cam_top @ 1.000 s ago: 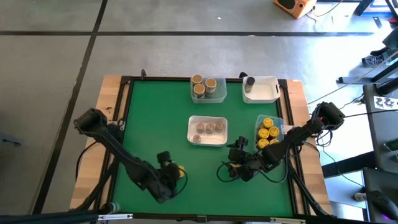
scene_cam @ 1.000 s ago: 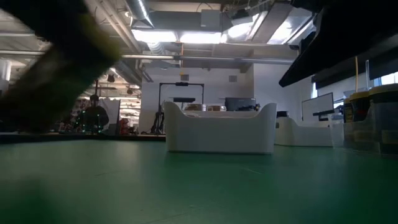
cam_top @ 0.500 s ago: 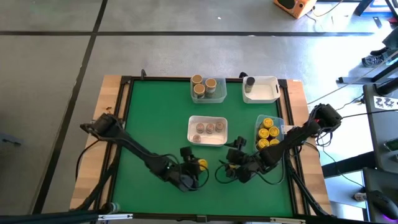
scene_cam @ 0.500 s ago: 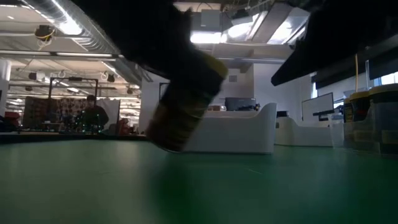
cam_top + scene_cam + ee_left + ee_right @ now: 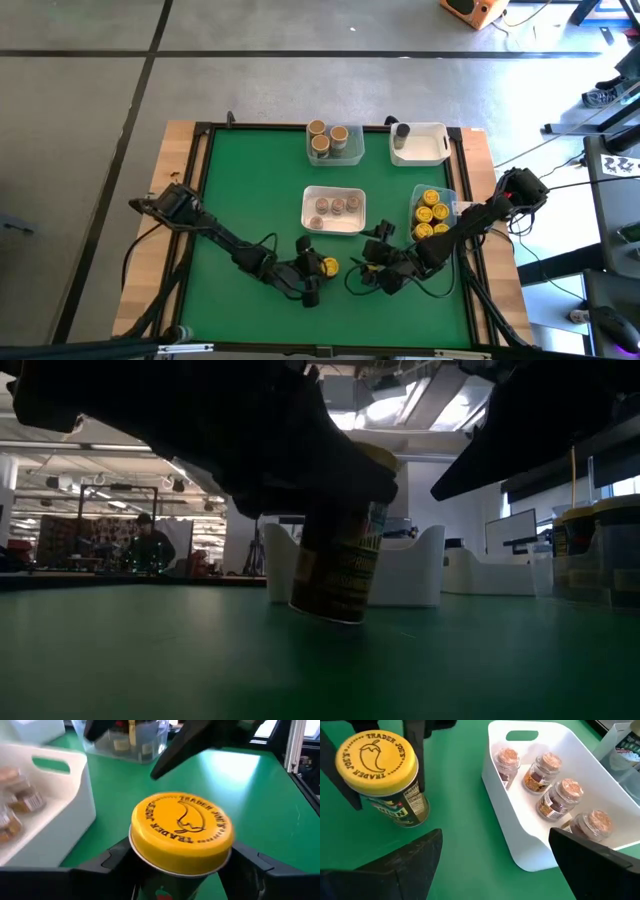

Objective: Sort spices by type
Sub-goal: Put the yellow seasoning can into the bottom transparent bin

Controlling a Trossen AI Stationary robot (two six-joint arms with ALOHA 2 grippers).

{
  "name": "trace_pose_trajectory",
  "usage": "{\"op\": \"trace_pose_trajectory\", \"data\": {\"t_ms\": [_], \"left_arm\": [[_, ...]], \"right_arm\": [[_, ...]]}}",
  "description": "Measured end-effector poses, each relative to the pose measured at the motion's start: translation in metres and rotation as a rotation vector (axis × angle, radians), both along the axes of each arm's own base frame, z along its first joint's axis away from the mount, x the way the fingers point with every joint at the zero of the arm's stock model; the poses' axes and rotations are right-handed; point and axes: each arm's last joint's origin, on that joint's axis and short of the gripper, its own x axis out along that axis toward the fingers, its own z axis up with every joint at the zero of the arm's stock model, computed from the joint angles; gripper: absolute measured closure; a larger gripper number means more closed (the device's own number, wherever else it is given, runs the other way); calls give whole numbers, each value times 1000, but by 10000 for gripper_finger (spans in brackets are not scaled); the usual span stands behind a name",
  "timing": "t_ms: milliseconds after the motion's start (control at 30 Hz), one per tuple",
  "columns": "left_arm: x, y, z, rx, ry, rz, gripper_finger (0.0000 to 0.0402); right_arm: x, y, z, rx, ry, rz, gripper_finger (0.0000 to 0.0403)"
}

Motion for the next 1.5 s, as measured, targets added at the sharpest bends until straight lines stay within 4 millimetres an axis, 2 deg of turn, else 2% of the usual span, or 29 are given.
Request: {"op": "trace_pose_trajectory", "data": {"t_ms": [133, 300, 567, 700, 867, 1000, 1200, 1367, 1500], "left_arm": [[-1, 0, -3, -26, 13, 5, 150], [-4, -2, 4, -20, 16, -5, 119], [-29, -8, 32, 11, 137, -33, 110], [-43, -13, 36, 41, 207, -51, 110], [-49, -17, 35, 69, 232, -51, 110], [-55, -12, 34, 101, 305, -34, 109], [-68, -4, 46, 82, 373, -8, 109], [-63, -5, 39, 102, 354, 11, 109], [-57, -6, 25, 115, 362, 21, 109]], "right_arm": [[2, 2, 2, 3, -17, 25, 39], [6, 6, 4, 55, -16, 116, 39], [21, 19, 17, 101, -177, 275, 39], [31, 22, 14, 132, -235, 327, 39], [43, 14, 4, 136, -243, 313, 39], [54, 8, 3, 177, -295, 329, 39], [62, 1, 7, 239, -336, 381, 39], [73, -3, 11, 230, -355, 393, 39], [93, -3, 1, 225, -326, 411, 39]]}}
